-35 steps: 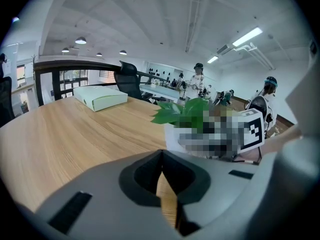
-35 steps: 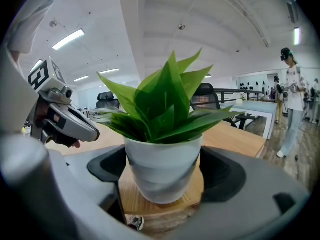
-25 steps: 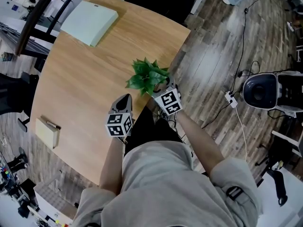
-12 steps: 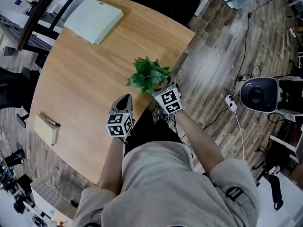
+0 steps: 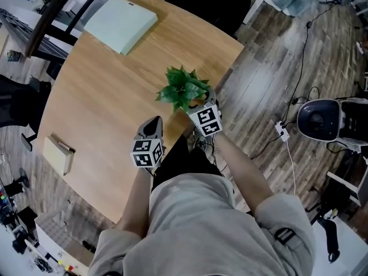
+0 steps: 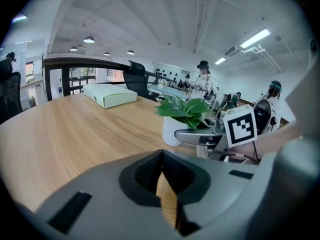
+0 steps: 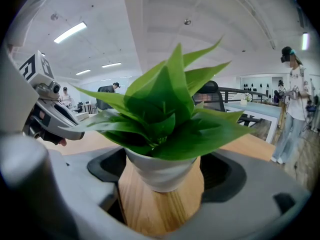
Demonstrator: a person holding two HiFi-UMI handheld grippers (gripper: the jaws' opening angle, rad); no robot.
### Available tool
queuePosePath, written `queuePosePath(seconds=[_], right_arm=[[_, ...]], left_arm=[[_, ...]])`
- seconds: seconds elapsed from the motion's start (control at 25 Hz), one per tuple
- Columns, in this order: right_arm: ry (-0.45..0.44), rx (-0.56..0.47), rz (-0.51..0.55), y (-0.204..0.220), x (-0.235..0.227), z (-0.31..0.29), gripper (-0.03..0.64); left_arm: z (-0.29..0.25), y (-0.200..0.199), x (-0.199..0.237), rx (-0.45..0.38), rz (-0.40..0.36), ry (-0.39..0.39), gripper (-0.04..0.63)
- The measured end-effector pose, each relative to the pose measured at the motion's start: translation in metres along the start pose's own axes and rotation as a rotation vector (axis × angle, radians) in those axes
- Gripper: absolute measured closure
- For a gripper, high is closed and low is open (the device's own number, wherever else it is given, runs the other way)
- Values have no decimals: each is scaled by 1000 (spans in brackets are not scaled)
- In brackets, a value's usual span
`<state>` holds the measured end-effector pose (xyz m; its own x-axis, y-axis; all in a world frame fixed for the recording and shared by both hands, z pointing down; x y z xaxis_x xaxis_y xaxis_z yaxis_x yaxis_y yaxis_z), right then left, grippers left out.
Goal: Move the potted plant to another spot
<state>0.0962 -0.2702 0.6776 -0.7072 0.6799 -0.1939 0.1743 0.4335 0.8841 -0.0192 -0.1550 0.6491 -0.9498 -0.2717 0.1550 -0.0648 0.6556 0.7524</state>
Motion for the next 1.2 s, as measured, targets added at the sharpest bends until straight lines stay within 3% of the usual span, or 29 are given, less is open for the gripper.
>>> queuePosePath(seconds=[0.36, 0.92, 1.2], right_arm=[[-1, 27, 12, -8, -4, -20, 147], [-11, 50, -39, 17, -1, 12, 130], [2, 92, -78, 35, 2, 37, 246]], left_arm=[[2, -1, 7, 7, 4, -10, 583], [-4, 6, -9, 8, 21, 1, 584], [-3, 8, -17, 4, 46, -2, 583]])
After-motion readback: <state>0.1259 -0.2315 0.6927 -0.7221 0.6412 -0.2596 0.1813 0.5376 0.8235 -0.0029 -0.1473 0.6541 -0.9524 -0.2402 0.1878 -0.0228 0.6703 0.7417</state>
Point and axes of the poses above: the fingertips, and each gripper's own axes: z backward along the fingers, x to its left, y out of its underside, the point moved 2 cm from there along z, backward along the fingers, and after that the axes turned 8 degrees about -z, right-handed, at the moved point
